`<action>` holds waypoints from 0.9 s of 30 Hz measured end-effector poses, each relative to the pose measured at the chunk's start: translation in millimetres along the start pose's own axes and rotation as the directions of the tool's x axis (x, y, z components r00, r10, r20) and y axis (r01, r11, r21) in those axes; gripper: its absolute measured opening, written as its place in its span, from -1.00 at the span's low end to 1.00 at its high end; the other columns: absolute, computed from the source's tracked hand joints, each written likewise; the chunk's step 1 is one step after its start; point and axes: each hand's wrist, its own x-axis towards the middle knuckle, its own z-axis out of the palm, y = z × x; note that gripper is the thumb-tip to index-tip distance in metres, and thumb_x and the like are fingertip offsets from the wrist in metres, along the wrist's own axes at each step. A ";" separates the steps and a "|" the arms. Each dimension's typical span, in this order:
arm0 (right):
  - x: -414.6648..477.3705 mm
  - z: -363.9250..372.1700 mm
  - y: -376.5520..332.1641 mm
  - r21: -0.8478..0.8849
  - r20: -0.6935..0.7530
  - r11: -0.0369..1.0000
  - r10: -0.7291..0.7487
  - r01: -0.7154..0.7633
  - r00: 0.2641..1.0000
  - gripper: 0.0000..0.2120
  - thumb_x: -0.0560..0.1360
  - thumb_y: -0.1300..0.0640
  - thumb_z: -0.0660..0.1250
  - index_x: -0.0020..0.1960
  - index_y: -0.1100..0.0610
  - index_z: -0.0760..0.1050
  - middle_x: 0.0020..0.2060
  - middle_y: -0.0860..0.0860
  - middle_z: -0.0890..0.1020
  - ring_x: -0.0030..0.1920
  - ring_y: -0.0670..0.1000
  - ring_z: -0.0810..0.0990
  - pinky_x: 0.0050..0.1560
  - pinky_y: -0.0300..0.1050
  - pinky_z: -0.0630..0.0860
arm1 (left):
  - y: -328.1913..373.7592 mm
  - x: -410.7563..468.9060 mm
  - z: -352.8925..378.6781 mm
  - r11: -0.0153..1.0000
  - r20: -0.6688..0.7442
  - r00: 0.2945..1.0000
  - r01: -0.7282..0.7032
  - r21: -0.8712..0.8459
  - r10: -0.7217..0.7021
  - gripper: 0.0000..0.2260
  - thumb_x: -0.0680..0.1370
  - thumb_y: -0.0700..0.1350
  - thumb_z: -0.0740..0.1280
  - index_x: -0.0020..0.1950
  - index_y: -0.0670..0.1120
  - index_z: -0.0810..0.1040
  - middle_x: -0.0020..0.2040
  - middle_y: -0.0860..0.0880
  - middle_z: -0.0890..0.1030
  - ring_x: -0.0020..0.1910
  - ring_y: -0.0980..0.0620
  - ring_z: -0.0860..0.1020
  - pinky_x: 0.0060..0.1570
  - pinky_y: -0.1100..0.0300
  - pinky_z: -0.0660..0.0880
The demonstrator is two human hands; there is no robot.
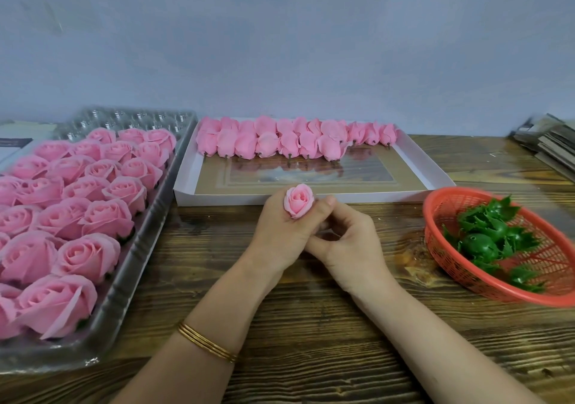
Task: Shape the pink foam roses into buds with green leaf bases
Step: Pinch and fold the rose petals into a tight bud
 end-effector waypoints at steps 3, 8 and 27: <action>0.2 -1.6 0.1 0.048 0.022 0.999 0.006 -0.007 1.000 -0.75 0.34 0.42 0.49 -0.02 0.21 0.62 -0.35 0.10 0.57 -0.28 -0.05 0.49 -0.20 -0.13 0.49 | 1.9 -1.0 -1.5 1.000 0.015 1.000 0.004 -0.029 -0.003 -0.76 0.52 -0.25 0.42 -0.31 -0.13 0.47 -0.43 0.04 0.50 -0.42 0.17 0.51 -0.36 0.35 0.47; 2.1 -6.6 3.4 0.145 0.072 0.987 0.063 -0.072 0.995 -0.72 0.36 0.49 0.42 0.00 0.22 0.63 -0.38 0.16 0.53 -0.25 0.01 0.47 -0.09 -0.11 0.43 | 5.6 -2.1 -2.1 1.000 0.040 0.999 0.001 -0.024 0.000 -0.80 0.52 -0.24 0.41 -0.28 -0.14 0.49 -0.37 -0.02 0.51 -0.37 0.14 0.51 -0.33 0.31 0.48; 1.6 -10.9 2.5 0.235 0.146 0.966 0.074 -0.107 0.987 -0.62 0.38 0.53 0.38 0.10 0.21 0.62 -0.02 0.38 0.62 -0.05 0.07 0.60 0.20 0.08 0.52 | 1.2 0.6 -7.9 1.000 0.119 0.993 0.008 0.009 -0.009 -0.94 0.49 -0.15 0.44 -0.18 -0.06 0.69 -0.22 -0.04 0.66 -0.18 0.08 0.62 -0.12 0.22 0.57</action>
